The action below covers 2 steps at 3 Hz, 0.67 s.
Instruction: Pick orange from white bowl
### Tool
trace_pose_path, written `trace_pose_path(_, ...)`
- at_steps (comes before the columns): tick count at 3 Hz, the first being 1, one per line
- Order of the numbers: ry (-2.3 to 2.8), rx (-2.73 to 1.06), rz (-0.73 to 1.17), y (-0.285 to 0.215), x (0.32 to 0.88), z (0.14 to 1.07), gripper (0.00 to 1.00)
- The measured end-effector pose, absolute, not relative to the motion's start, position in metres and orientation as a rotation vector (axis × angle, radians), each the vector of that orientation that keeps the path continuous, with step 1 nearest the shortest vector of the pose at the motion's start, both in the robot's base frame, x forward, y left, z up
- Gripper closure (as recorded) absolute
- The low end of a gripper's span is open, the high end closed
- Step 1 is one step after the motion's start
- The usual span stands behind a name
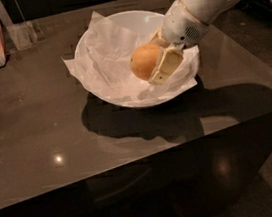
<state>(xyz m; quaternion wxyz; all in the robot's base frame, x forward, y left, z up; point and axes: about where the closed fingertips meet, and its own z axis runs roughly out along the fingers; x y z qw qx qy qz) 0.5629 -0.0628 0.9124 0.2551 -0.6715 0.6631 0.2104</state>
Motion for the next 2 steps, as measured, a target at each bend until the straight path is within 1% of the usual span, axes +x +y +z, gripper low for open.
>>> trace_pose_path(2,1.722,-1.664,0.366,-0.106,0.482,0.996,1.0)
